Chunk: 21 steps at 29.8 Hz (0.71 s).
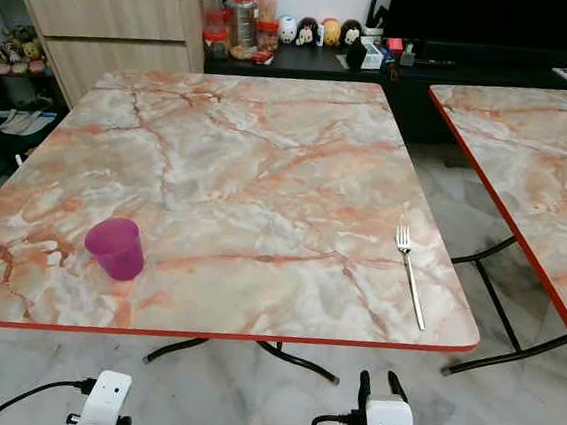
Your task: Setting the table
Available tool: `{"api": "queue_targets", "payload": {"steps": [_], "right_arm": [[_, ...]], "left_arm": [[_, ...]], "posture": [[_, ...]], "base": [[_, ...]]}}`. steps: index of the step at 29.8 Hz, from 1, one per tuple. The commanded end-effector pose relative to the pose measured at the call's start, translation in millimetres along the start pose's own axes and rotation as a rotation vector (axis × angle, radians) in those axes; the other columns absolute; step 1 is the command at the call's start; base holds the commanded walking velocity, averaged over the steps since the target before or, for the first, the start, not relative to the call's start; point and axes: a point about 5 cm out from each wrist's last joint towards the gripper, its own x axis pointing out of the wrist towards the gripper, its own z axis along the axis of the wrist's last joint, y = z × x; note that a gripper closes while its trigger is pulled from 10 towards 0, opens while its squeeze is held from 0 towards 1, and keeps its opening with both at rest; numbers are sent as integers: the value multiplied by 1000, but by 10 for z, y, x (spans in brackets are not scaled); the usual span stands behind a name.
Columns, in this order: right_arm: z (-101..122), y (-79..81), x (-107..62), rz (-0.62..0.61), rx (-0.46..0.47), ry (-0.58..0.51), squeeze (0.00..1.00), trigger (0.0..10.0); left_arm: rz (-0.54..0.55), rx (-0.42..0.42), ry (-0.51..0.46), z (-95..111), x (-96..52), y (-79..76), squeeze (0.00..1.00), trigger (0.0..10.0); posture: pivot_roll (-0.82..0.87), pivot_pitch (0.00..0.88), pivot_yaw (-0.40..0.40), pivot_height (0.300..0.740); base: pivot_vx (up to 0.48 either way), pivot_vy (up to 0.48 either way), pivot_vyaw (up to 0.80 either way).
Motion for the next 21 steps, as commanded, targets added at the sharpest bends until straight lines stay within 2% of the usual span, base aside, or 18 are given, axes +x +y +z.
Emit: {"api": "queue_targets", "payload": {"steps": [1,6,10,11,12,15,20,21], "right_arm": [[73,-5,15,-7,11,-22,0,10000],[277,-18,119,-19,12,-98,0,10000],[312,-19,123,-19,9,-96,0,10000],[547,-20,403,-37,34,-174,0,10000],[547,-20,403,-37,34,-174,0,10000],[790,26,728,-33,70,-234,0,10000],[829,38,775,-29,81,-241,0,10000],[901,61,850,-20,105,-256,0,10000]], "left_arm": [[-1,4,12,-39,-8,16,0,10000],[1,3,12,-38,-7,16,0,10000],[1,2,12,-37,-7,16,0,10000],[-1,6,14,-39,-7,5,0,10000],[-1,6,14,-39,-7,5,0,10000],[-1,8,10,-26,-4,-4,0,10000],[0,7,8,-21,-3,-4,0,10000],[4,3,3,-9,-1,4,0,10000]], "posture": [[-119,0,24,740],[-124,0,26,740],[-124,0,26,740],[-126,0,32,740],[-126,0,32,740],[-115,0,34,740],[-115,0,34,740],[-114,0,35,740]], "base": [[0,0,0],[0,0,0],[0,0,0],[0,0,0],[0,0,0],[0,0,0],[0,0,0],[0,0,0]]}}
